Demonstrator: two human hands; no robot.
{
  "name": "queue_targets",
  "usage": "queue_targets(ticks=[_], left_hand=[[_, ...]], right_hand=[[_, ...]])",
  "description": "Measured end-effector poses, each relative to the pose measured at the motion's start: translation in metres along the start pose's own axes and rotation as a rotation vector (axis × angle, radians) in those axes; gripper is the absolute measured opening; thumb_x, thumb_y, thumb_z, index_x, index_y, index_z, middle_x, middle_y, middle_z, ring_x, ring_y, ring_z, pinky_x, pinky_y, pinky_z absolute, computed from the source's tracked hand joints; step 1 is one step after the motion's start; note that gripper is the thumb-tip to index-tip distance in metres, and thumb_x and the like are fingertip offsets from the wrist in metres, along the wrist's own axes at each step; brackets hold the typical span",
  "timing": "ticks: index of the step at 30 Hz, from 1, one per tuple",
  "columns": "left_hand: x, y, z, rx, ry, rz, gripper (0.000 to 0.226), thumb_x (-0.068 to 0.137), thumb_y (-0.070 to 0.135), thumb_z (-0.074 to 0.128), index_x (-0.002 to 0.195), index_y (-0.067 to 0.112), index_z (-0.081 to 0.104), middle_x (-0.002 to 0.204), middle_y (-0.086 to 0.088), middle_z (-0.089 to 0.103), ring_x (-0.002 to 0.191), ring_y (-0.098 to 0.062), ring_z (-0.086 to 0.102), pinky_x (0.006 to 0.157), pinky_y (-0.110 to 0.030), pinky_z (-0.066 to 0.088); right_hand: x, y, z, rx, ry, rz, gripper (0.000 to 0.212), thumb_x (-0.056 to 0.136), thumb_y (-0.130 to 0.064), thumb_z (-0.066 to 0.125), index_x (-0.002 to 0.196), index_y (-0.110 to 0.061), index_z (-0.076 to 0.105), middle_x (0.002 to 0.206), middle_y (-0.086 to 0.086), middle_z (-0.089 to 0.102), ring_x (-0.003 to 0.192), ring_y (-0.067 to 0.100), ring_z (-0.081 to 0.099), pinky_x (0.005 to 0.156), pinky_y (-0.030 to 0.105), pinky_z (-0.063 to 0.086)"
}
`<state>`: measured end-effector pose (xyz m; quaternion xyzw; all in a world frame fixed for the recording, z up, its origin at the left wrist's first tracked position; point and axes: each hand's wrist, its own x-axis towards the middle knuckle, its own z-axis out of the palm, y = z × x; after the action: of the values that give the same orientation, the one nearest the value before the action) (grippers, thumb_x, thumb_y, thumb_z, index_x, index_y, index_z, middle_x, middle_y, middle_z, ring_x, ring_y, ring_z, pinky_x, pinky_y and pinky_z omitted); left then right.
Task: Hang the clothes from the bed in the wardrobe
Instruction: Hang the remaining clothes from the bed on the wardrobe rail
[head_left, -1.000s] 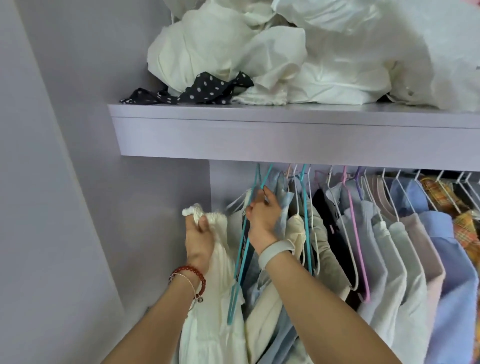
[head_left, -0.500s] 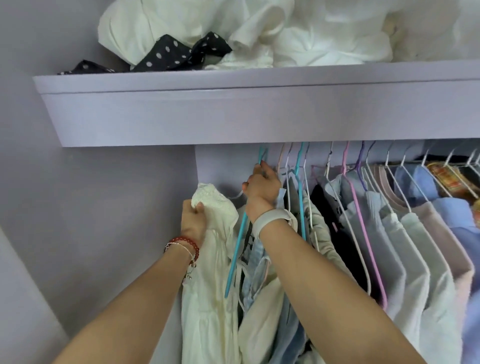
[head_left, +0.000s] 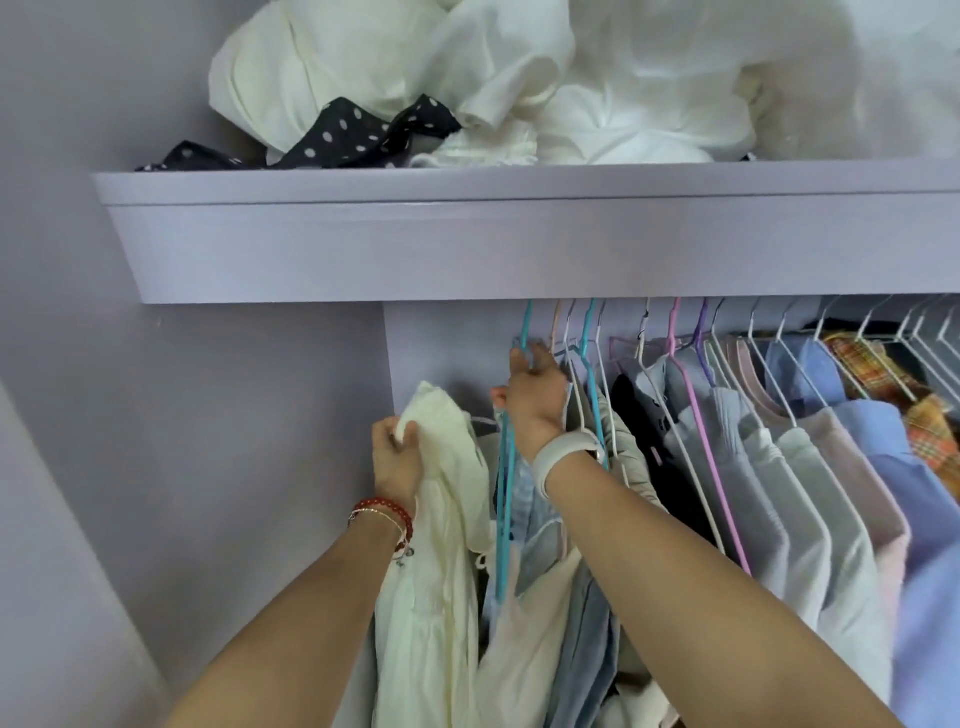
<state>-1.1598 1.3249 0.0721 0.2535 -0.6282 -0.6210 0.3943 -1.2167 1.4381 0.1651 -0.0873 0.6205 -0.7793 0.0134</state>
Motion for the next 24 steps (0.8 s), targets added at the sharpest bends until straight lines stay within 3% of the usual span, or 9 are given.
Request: queue_targets(ticks=[2, 4, 5, 8, 12, 15, 17, 21, 24], left_hand=[[0.008, -0.001, -0.003, 0.172, -0.168, -0.018, 0.033, 0.094, 0.016, 0.051, 0.124, 0.012, 0.040, 0.107, -0.008, 0.051, 0.102, -0.024, 0.050, 0.092, -0.036, 0.043], [0.012, -0.009, -0.010, 0.548, -0.287, -0.044, 0.049, 0.092, 0.020, 0.054, 0.136, 0.011, 0.034, 0.127, -0.013, 0.049, 0.118, -0.030, 0.048, 0.100, -0.040, 0.039], [0.012, -0.012, -0.013, 0.659, -0.266, -0.032, 0.049, 0.092, 0.021, 0.053, 0.137, 0.010, 0.036, 0.132, -0.016, 0.048, 0.121, -0.033, 0.046, 0.102, -0.038, 0.037], [-0.007, 0.001, -0.014, 0.489, -0.096, -0.014, 0.040, 0.093, 0.015, 0.050, 0.132, 0.008, 0.043, 0.133, -0.022, 0.045, 0.120, -0.035, 0.046, 0.099, -0.033, 0.038], [-0.057, 0.031, -0.017, 0.265, -0.029, 0.125, 0.034, 0.093, 0.010, 0.048, 0.127, 0.011, 0.048, 0.132, -0.014, 0.046, 0.121, -0.026, 0.044, 0.101, -0.032, 0.036], [-0.105, 0.051, -0.025, 0.268, -0.014, 0.244, 0.032, 0.093, 0.010, 0.048, 0.125, 0.013, 0.050, 0.129, -0.008, 0.047, 0.114, -0.012, 0.043, 0.095, -0.020, 0.032], [-0.131, 0.068, -0.027, 0.322, -0.036, 0.338, 0.032, 0.093, 0.010, 0.048, 0.125, 0.013, 0.052, 0.128, -0.006, 0.048, 0.114, -0.010, 0.043, 0.095, -0.014, 0.029], [-0.178, 0.106, -0.016, 0.532, -0.114, 0.572, 0.036, 0.092, 0.009, 0.050, 0.127, 0.011, 0.051, 0.134, -0.011, 0.047, 0.126, -0.025, 0.040, 0.106, -0.039, 0.027], [-0.224, 0.123, 0.008, 0.695, -0.174, 0.837, 0.036, 0.088, 0.014, 0.048, 0.122, 0.007, 0.057, 0.128, -0.016, 0.053, 0.122, -0.034, 0.046, 0.103, -0.051, 0.029]], right_hand=[[-0.011, 0.012, -0.009, -0.327, -0.049, -0.192, 0.048, 0.096, -0.020, 0.044, 0.140, -0.008, 0.030, 0.127, 0.017, 0.052, 0.112, 0.034, 0.051, 0.092, 0.027, 0.042], [-0.030, 0.019, -0.020, -0.542, -0.063, -0.354, 0.056, 0.096, -0.024, 0.043, 0.145, -0.011, 0.019, 0.145, 0.016, 0.032, 0.134, 0.028, 0.030, 0.104, 0.030, 0.027], [-0.038, 0.021, -0.024, -0.603, -0.080, -0.414, 0.057, 0.096, -0.024, 0.042, 0.146, -0.013, 0.016, 0.148, 0.015, 0.025, 0.137, 0.027, 0.025, 0.106, 0.030, 0.024], [-0.057, 0.020, -0.033, -0.715, -0.162, -0.475, 0.052, 0.098, -0.024, 0.037, 0.146, -0.016, 0.017, 0.152, 0.010, 0.014, 0.140, 0.024, 0.019, 0.109, 0.028, 0.022], [-0.079, 0.008, -0.046, -0.745, -0.232, -0.465, 0.047, 0.098, -0.019, 0.035, 0.144, -0.013, 0.025, 0.154, 0.009, 0.012, 0.143, 0.021, 0.007, 0.114, 0.029, 0.011], [-0.103, -0.005, -0.064, -0.633, -0.187, -0.524, 0.043, 0.096, -0.011, 0.037, 0.139, -0.008, 0.035, 0.150, 0.010, 0.026, 0.140, 0.018, 0.019, 0.107, 0.009, 0.009], [-0.122, -0.014, -0.085, -0.596, -0.169, -0.573, 0.042, 0.094, -0.011, 0.038, 0.136, -0.008, 0.041, 0.145, 0.009, 0.035, 0.136, 0.016, 0.028, 0.105, 0.005, 0.012], [-0.152, -0.028, -0.147, -0.717, -0.111, -0.658, 0.041, 0.090, -0.010, 0.040, 0.129, -0.003, 0.049, 0.136, 0.011, 0.045, 0.127, 0.015, 0.036, 0.106, 0.006, 0.016], [-0.174, -0.032, -0.218, -0.891, -0.040, -0.662, 0.037, 0.088, -0.003, 0.043, 0.123, 0.004, 0.053, 0.128, 0.020, 0.052, 0.123, 0.030, 0.045, 0.111, 0.027, 0.027]])
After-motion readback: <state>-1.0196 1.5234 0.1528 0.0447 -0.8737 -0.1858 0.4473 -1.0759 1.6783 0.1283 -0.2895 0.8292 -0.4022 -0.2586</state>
